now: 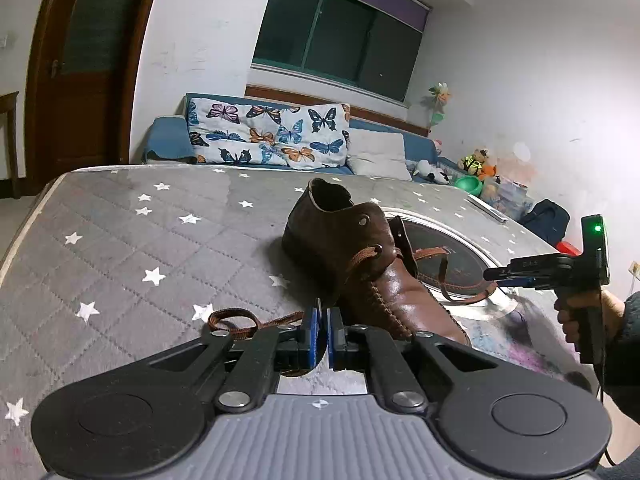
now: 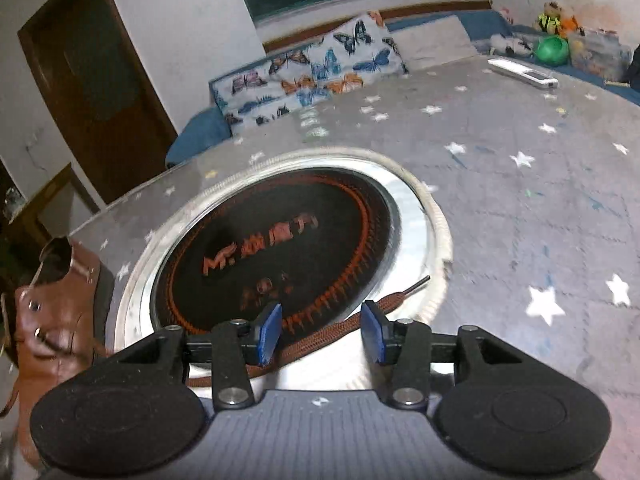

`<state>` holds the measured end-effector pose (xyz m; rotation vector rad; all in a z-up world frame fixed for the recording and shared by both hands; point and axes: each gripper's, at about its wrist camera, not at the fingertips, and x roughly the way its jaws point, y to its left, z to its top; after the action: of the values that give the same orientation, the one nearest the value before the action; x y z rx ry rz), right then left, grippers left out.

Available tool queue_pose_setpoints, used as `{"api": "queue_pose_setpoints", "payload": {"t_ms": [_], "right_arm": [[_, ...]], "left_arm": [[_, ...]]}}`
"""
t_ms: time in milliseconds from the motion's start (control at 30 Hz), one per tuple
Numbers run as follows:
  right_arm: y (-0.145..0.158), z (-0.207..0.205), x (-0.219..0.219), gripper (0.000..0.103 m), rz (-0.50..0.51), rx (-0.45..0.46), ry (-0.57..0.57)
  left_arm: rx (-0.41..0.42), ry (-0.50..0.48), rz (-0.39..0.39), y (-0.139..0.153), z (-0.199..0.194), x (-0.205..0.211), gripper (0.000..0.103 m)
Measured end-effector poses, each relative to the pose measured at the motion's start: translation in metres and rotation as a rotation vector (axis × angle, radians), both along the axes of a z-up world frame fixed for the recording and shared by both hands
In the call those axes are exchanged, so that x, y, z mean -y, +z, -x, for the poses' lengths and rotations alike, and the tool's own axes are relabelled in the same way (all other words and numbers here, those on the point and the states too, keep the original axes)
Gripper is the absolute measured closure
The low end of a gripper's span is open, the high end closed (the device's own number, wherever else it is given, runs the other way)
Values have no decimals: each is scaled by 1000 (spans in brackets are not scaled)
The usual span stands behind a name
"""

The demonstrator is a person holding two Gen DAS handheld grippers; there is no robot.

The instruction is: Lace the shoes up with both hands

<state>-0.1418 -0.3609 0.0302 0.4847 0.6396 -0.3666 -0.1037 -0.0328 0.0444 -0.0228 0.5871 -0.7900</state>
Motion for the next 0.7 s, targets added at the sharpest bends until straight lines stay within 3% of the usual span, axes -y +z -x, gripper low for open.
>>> {"api": "queue_pose_setpoints", "payload": {"t_ms": [167,367,467,600,633,700], "right_arm": [[-2,-6,-12,64,91,-12,3],[1,3,-11,66,74,-13,-76],[0,-2,-12,65,77,-14,-80],[-2,-14,-14,66,85,-17,-80],[-3,-17,-14,69,87,-18,-80],[-5,-22,-15,95,91,-20,-80]], "left_arm": [[-22,-10,-48,-10,-4,10,97],[-31,-28,-86,-18,-5,15,95],[-36,-28,-96,-21,-6,16,89],[-14,-21,-96,-19,-3,14,73],[-12,-19,-93,-19,-3,13,72],[-12,-12,-90,-19,-4,11,72]]}}
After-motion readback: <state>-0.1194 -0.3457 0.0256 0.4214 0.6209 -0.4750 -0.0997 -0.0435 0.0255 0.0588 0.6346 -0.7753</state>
